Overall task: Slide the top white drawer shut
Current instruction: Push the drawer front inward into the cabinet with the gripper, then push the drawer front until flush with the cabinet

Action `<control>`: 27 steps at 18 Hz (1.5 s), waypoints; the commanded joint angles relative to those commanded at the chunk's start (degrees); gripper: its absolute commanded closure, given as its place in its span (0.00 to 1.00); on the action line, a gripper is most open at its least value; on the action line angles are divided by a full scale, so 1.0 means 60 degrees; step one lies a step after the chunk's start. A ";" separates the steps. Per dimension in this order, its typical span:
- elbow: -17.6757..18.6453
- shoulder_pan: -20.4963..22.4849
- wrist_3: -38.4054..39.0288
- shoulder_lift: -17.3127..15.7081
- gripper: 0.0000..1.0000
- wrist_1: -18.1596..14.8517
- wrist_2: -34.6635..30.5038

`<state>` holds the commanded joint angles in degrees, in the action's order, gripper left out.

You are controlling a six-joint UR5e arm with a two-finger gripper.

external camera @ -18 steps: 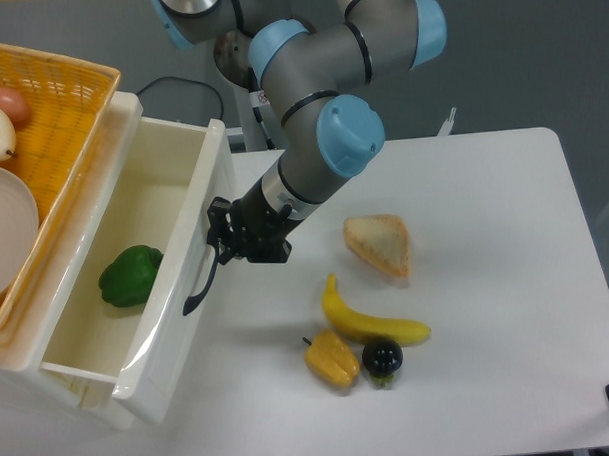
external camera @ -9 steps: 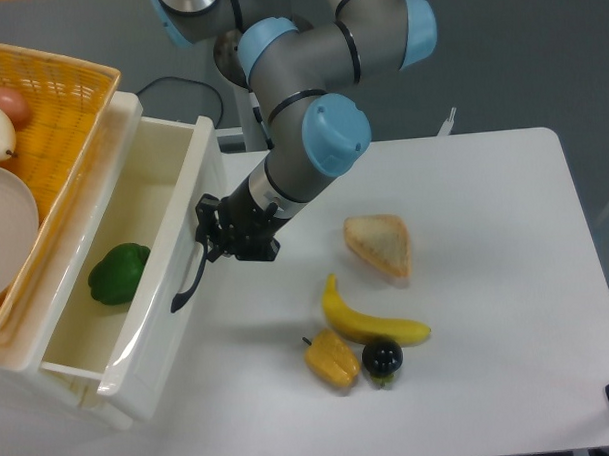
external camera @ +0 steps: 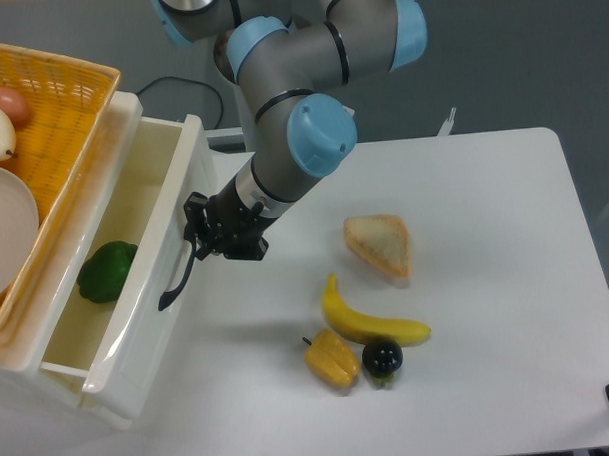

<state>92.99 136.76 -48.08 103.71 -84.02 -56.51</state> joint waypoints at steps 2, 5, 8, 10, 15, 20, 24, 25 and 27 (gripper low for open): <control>0.0000 -0.0044 0.0015 -0.0015 0.92 0.0000 0.0029; 0.0000 -0.0088 0.0088 -0.0044 0.91 0.0015 0.0044; 0.0029 -0.0147 0.0103 -0.0073 0.91 0.0015 0.0044; 0.0029 -0.0162 0.0103 -0.0073 0.90 0.0015 0.0044; 0.0073 -0.0279 0.0146 -0.0073 0.89 0.0029 0.0044; 0.0073 -0.0367 0.0146 -0.0102 0.89 0.0015 0.0059; 0.0088 -0.0513 0.0293 -0.0146 0.89 0.0044 0.0132; 0.0088 -0.0513 0.0293 -0.0146 0.89 0.0044 0.0132; 0.0073 -0.0615 0.0307 -0.0146 0.89 0.0044 0.0146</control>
<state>93.43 133.07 -46.23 102.83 -83.76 -55.64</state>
